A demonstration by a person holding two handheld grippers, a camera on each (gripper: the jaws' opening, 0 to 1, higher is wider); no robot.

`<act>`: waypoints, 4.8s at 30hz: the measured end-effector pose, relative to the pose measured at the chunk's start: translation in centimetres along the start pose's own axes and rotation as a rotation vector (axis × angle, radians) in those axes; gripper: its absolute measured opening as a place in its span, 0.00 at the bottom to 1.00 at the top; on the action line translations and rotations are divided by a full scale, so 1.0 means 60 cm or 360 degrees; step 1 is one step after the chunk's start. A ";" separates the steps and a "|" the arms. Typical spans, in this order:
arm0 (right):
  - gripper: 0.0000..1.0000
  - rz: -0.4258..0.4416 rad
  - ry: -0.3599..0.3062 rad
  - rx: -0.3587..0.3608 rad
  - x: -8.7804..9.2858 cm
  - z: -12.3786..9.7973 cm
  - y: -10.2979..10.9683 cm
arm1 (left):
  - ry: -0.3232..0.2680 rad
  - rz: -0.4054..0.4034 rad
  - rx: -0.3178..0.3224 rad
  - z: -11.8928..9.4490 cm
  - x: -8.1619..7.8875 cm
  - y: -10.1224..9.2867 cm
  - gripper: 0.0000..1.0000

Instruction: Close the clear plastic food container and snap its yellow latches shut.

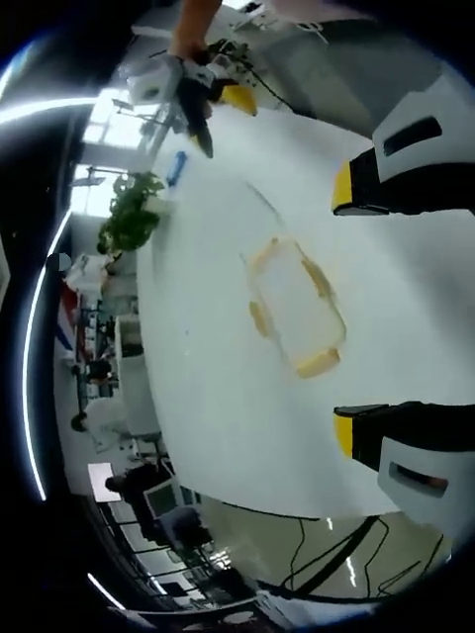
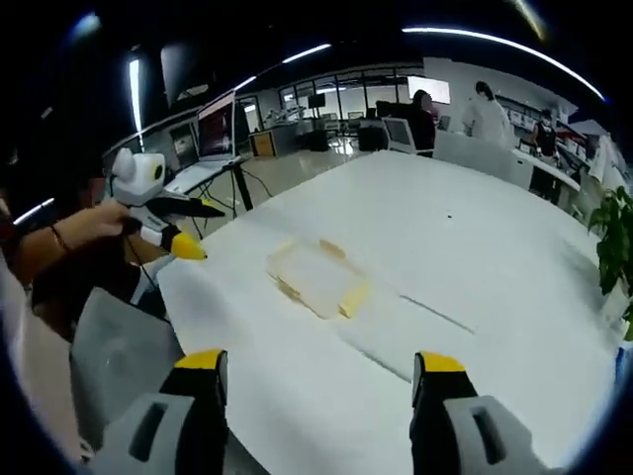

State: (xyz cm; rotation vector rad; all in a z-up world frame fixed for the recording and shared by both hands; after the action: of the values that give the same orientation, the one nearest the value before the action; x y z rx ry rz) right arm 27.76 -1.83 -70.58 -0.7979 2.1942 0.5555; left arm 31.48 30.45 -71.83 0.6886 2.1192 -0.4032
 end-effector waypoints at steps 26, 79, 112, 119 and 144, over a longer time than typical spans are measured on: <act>0.76 -0.0685 0.0353 -0.0265 -0.090 0.150 -0.049 | 0.0272 0.0365 0.0191 0.108 -0.012 0.045 0.75; 0.84 -0.0947 0.0978 -0.0396 -0.081 0.348 -0.082 | 0.0684 0.0819 0.0622 0.273 -0.013 0.075 0.75; 0.53 -0.1219 0.1023 -0.0548 -0.078 0.328 -0.083 | 0.0798 0.0929 0.0662 0.255 -0.004 0.077 0.72; 0.37 -0.1147 0.0997 -0.0511 -0.087 0.333 -0.087 | 0.0806 0.0797 0.0545 0.249 -0.001 0.092 0.72; 0.38 -0.1135 0.0989 -0.0515 -0.083 0.330 -0.095 | 0.0865 0.1222 0.0823 0.247 -0.004 0.110 0.68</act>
State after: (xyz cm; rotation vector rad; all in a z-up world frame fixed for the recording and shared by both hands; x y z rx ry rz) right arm 43.97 7.70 -80.42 -2.0334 2.1303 0.3135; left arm 44.94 28.10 -80.59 2.0054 2.0192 -0.3492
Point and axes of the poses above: the point that each gripper's makers call its tool centre point, and the gripper's own axes: z roughly forward along the fingers, y roughly to its left, x roughly out of its underside, the point moved 9 cm from there along -z, roughly backward along the fingers, and after that the axes turned 1 degree about -x, right-handed, at the moved point
